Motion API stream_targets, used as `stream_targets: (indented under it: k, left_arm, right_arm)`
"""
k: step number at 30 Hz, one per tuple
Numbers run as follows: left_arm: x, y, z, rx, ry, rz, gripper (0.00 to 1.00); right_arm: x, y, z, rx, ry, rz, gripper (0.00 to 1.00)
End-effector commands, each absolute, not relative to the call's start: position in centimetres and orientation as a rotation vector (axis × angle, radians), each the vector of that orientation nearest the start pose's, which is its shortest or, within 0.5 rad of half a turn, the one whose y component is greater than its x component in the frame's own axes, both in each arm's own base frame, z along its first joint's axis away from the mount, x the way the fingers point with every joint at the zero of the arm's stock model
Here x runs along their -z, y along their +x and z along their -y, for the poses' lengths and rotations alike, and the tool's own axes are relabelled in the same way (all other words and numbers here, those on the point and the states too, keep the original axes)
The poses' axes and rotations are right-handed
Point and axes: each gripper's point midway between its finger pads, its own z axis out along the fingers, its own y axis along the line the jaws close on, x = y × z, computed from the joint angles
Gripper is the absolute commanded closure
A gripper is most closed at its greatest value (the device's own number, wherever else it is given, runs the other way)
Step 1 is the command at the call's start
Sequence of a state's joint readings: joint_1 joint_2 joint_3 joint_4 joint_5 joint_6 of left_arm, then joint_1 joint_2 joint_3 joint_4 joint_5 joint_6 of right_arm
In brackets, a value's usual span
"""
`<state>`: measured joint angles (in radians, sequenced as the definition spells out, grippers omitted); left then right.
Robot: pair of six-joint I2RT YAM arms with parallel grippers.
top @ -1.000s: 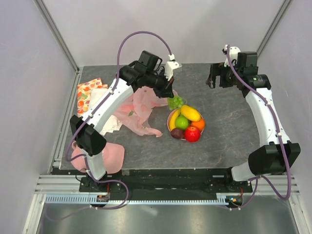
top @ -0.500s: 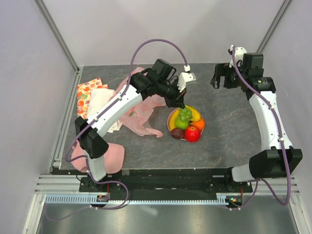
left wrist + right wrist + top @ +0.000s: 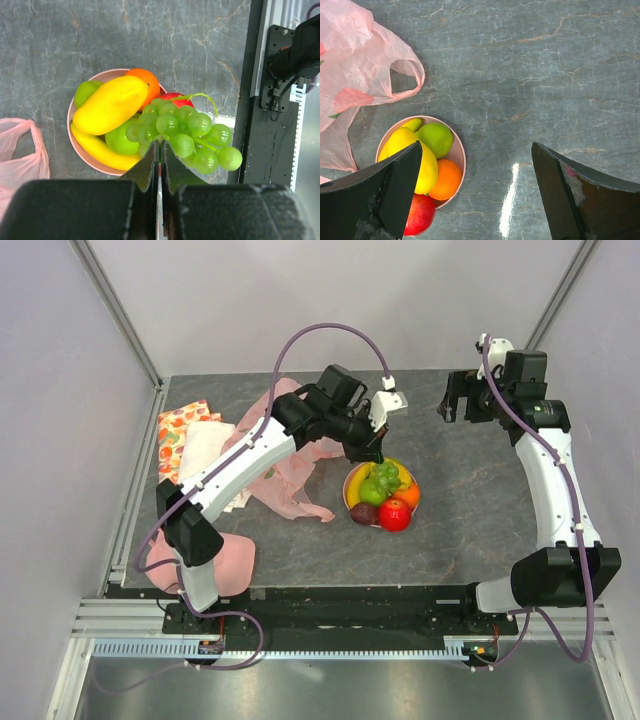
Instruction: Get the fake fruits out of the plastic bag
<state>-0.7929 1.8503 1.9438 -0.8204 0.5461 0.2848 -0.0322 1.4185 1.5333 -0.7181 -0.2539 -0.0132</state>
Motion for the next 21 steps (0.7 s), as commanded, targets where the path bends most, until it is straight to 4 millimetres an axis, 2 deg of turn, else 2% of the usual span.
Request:
stream_targets:
  k: [1, 9, 16, 21]
  left_arm:
    - [-28.0, 28.3, 39.2, 0.844, 1.352, -1.833, 0.98]
    - [-25.4, 29.5, 38.0, 0.728, 1.278, -1.957, 0.98]
    - [-22.1, 29.8, 37.6, 0.691, 1.266, -2.056, 0.98]
    - [-21.9, 29.8, 38.2, 0.702, 1.268, -2.058, 0.98]
  right_arm:
    - [-30.1, 39.3, -2.8, -0.242, -0.114, -2.117, 0.02]
    - [-29.8, 39.3, -2.6, -0.243, -0.108, -2.124, 0.02]
    - [-29.2, 39.1, -2.4, -0.247, -0.105, -2.137, 0.02]
    - [-29.1, 39.1, -2.4, -0.248, -0.101, -2.140, 0.02]
